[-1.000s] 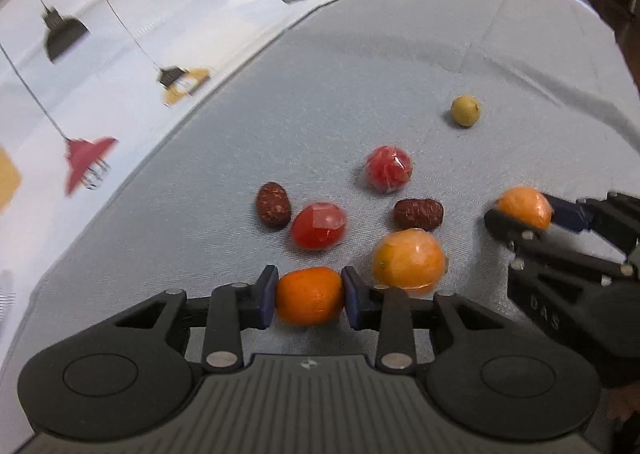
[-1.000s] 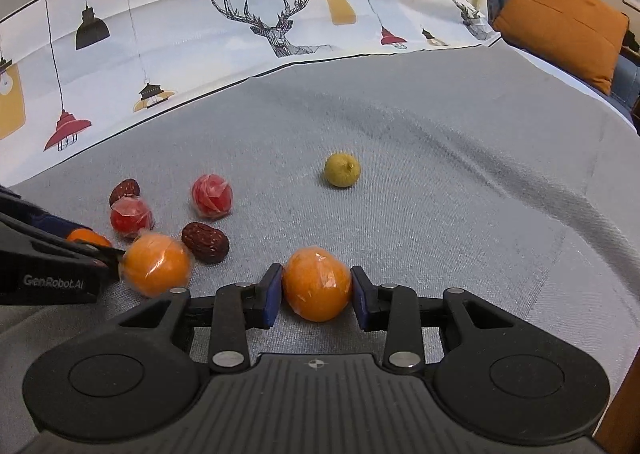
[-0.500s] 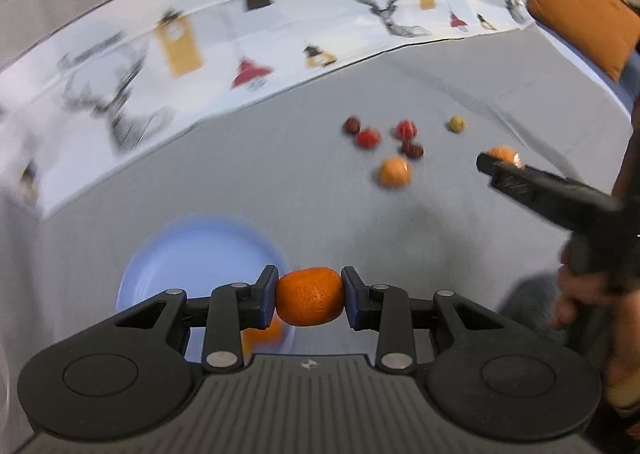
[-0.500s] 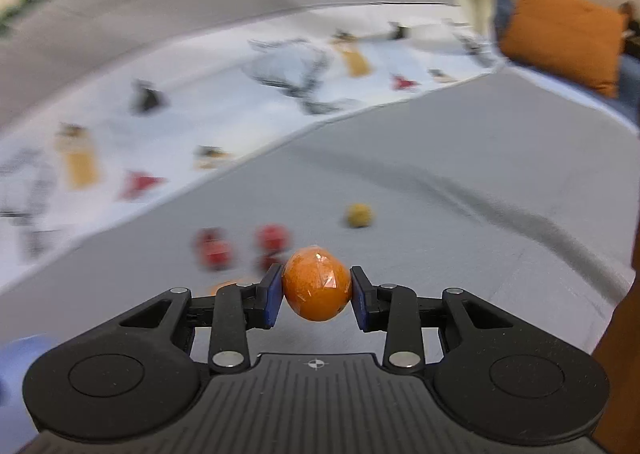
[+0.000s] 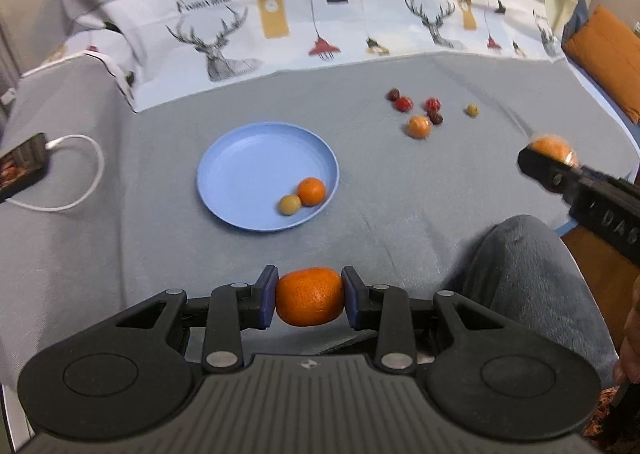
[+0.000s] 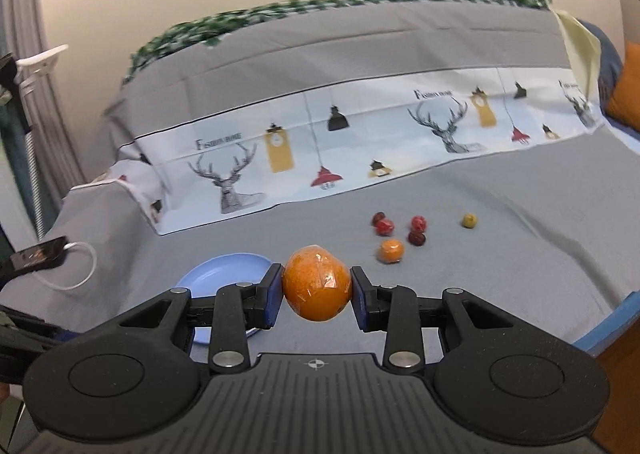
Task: Organize fruits
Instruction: 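Carry both held mandarins toward the blue plate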
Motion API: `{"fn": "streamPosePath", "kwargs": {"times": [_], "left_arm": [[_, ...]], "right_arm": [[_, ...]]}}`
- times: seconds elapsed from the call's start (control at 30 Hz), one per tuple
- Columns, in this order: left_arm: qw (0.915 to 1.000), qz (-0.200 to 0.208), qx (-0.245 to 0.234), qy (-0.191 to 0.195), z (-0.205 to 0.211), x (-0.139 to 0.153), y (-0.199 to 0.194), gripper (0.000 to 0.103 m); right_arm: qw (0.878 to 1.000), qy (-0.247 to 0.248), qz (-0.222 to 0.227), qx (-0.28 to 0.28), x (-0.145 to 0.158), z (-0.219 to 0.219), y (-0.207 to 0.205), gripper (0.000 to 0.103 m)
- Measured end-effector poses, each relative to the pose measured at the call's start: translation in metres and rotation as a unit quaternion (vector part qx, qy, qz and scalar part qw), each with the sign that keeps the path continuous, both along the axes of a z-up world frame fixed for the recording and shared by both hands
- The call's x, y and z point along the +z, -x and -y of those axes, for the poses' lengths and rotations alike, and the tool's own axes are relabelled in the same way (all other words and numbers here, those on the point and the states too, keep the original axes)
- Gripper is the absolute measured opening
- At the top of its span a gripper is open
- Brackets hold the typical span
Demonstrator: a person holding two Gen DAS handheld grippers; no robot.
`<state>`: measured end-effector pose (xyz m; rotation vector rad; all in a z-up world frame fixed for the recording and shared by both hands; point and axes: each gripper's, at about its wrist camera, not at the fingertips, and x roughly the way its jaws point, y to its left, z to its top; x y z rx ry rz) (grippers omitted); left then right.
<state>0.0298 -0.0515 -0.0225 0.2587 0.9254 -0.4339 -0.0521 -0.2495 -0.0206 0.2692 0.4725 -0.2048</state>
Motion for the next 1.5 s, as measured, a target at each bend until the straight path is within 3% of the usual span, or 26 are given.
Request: {"fn": "streamPosePath", "kwargs": {"times": [0.47,1.5], "left_arm": [[0.9987,0.027,0.032,0.03,-0.029,0.021,0.033,0.038],[0.9975,0.013,0.058,0.039,-0.044,0.018,0.018,0.038]], "right_arm": [[0.998,0.031,0.011,0.046,0.011,-0.034,0.014,0.037],[0.998,0.031,-0.01,0.06,0.005,-0.04,0.003,0.037]]}}
